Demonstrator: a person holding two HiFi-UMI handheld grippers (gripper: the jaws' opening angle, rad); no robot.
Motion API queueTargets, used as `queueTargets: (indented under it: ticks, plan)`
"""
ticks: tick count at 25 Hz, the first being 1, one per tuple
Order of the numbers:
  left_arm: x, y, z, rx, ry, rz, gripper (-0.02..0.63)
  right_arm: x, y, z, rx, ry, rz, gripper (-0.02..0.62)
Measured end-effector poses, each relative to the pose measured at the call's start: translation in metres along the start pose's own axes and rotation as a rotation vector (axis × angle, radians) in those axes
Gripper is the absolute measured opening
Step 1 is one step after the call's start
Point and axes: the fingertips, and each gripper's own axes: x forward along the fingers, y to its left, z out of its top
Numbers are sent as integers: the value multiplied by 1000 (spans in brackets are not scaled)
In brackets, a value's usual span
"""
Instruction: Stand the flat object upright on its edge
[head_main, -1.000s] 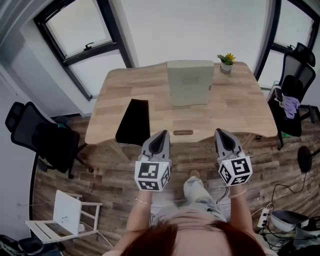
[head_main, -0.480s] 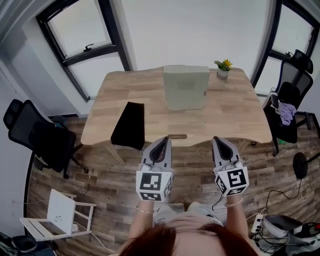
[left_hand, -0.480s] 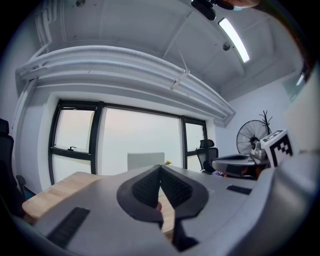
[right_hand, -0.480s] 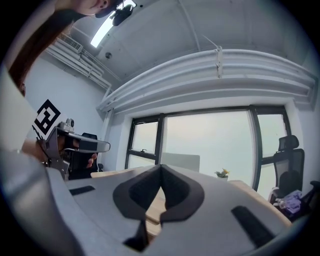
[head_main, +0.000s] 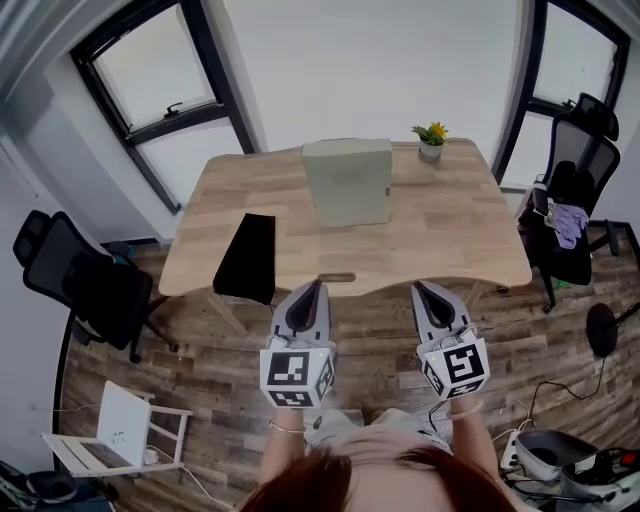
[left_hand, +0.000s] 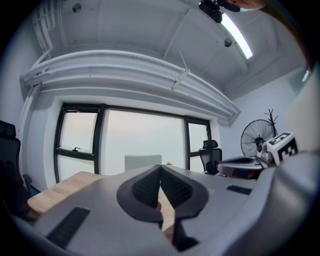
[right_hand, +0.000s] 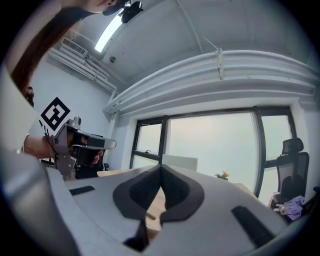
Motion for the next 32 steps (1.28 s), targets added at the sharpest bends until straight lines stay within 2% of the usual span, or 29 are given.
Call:
queueTargets:
  ticks: [16,24,32]
  plan:
    - [-14,-58,1,-2,46,37,11,-38,-28,2,-13,-29,54,-1]
    - [-18,-60,-3,-3,78,45,11,-39,-31,0,8,-41,51,0]
    - [-6,-49,-3,2,87,15,12,-26,-33,-2,1,-43,19,0]
